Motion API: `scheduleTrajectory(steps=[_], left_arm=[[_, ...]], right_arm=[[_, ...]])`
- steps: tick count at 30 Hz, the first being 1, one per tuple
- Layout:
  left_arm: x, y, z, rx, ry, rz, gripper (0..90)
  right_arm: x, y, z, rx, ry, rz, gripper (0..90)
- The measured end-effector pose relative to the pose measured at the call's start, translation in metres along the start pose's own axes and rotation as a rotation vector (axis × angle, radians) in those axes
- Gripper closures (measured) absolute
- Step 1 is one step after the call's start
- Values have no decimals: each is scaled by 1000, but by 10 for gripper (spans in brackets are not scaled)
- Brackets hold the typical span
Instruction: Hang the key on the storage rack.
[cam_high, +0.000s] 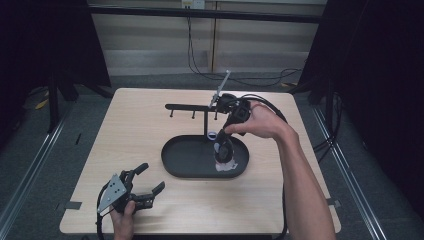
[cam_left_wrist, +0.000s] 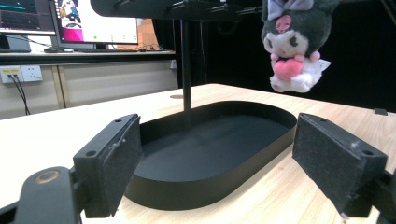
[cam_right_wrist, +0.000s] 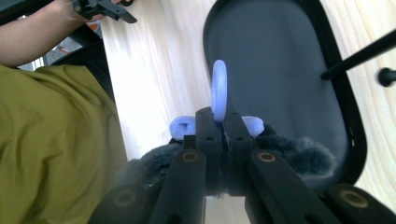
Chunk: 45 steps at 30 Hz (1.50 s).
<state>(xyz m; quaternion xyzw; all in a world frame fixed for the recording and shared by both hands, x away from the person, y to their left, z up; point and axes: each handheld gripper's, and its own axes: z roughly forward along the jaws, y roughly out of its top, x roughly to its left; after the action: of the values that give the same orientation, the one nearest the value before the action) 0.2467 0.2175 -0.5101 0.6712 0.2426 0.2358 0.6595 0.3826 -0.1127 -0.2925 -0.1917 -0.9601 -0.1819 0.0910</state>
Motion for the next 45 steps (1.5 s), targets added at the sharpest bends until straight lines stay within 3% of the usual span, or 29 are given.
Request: scheduleTrajectory(steps=[17, 21, 22, 45], left_arm=[[0, 0, 0, 2, -1, 1, 155], [-1, 0, 1, -13, 3, -12, 156], [0, 0, 0, -3, 1, 2, 156], [0, 0, 0, -7, -2, 0, 155]], right_arm=[[-18, 17, -7, 84, -38, 28, 874], [-25, 25, -1, 141, -61, 23, 873], [-26, 26, 0, 144, -65, 23, 874], [-48, 32, 11, 197, -82, 61, 873]])
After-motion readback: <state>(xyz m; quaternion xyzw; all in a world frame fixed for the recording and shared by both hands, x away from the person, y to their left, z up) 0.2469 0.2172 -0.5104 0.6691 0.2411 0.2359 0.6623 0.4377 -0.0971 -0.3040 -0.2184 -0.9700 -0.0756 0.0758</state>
